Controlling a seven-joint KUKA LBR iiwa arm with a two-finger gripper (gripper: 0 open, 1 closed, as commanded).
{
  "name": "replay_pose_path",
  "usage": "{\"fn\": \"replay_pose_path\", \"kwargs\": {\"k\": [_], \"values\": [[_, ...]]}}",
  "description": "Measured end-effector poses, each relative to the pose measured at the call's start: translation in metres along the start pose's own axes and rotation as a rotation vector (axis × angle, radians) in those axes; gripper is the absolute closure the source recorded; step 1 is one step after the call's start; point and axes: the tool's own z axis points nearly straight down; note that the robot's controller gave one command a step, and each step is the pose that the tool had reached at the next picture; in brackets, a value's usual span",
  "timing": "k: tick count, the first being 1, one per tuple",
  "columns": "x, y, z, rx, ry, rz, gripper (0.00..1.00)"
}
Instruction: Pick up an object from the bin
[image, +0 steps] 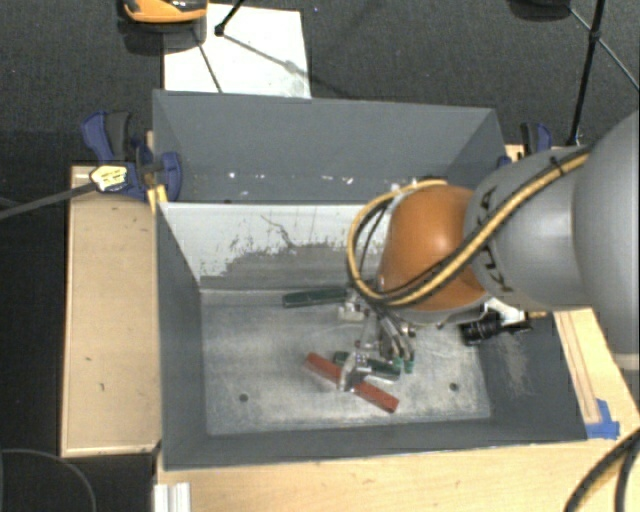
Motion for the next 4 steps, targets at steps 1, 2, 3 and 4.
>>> {"fn": "replay_pose_path", "kwargs": {"k": [1,2,3,4], "values": [[-0.002,-0.024,0.043,0.001,0.008,0.058,0.0],[0.002,-0.017,0.042,0.003,0.001,0.042,0.0],[0.035,-0.011,0.042,0.001,-0.003,0.205,0.0],[0.041,-0.011,0.04,0.0,0.0,0.183,1.0]]}}
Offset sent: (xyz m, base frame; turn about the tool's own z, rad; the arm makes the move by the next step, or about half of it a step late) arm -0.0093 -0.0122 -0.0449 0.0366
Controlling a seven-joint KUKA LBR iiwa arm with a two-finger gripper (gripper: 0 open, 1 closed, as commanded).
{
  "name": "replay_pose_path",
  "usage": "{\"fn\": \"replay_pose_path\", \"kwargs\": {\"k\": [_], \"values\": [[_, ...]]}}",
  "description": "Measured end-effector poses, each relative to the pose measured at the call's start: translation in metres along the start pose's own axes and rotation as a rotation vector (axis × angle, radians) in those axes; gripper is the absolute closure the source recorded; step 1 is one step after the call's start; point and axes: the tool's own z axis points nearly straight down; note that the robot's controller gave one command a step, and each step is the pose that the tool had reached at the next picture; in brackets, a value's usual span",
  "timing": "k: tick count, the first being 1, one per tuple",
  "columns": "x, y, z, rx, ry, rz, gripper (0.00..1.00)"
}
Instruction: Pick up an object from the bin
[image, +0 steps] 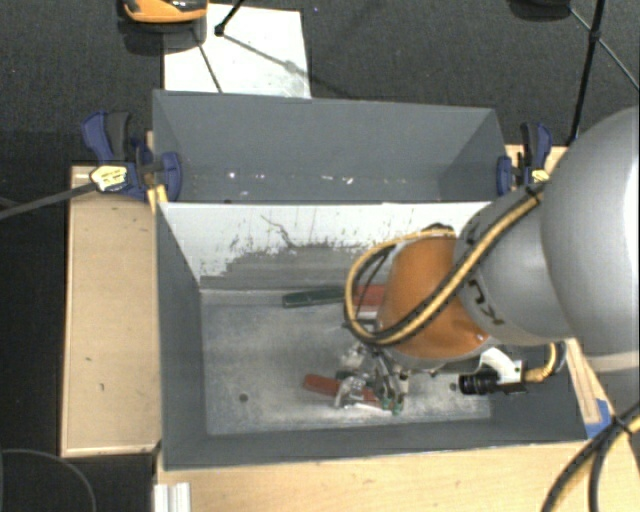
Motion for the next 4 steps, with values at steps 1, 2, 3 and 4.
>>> {"fn": "replay_pose_path", "kwargs": {"k": [1,2,3,4], "values": [[0.0,0.0,0.0,0.0,0.0,0.0,1.0],[0.001,0.0,-0.002,0.001,0.002,0.0,1.0],[0.002,-0.001,-0.015,0.006,0.009,0.0,1.0],[0.002,-0.002,-0.027,0.008,0.012,0.0,1.0]]}}
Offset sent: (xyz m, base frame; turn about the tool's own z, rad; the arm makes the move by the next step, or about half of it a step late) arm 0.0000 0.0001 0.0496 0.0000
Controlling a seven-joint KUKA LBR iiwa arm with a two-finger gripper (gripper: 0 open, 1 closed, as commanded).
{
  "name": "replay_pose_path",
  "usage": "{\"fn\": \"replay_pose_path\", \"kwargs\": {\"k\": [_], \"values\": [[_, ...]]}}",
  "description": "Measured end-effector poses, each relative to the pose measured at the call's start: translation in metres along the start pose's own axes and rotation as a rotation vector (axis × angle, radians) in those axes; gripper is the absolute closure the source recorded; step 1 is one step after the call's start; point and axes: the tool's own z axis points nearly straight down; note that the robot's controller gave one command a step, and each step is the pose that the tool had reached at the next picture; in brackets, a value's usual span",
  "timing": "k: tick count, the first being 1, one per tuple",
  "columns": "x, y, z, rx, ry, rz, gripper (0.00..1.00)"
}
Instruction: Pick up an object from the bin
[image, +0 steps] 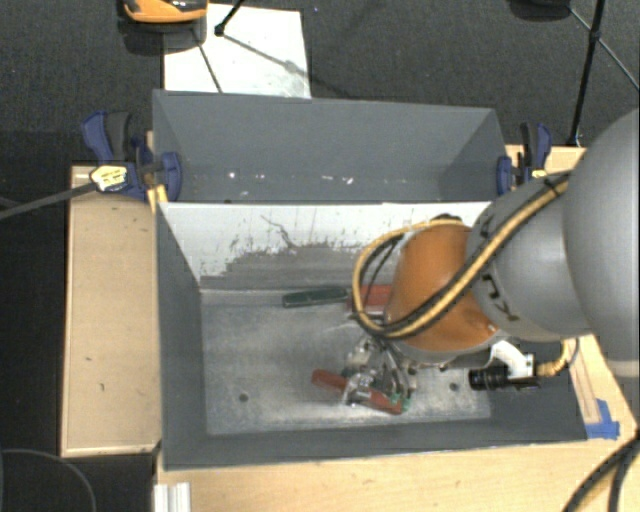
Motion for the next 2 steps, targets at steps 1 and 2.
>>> {"fn": "replay_pose_path", "kwargs": {"k": [1,2], "values": [[0.001,0.0,-0.021,0.001,0.002,-0.001,1.0],[0.0,0.0,-0.042,0.0,-0.001,-0.003,1.0]]}}
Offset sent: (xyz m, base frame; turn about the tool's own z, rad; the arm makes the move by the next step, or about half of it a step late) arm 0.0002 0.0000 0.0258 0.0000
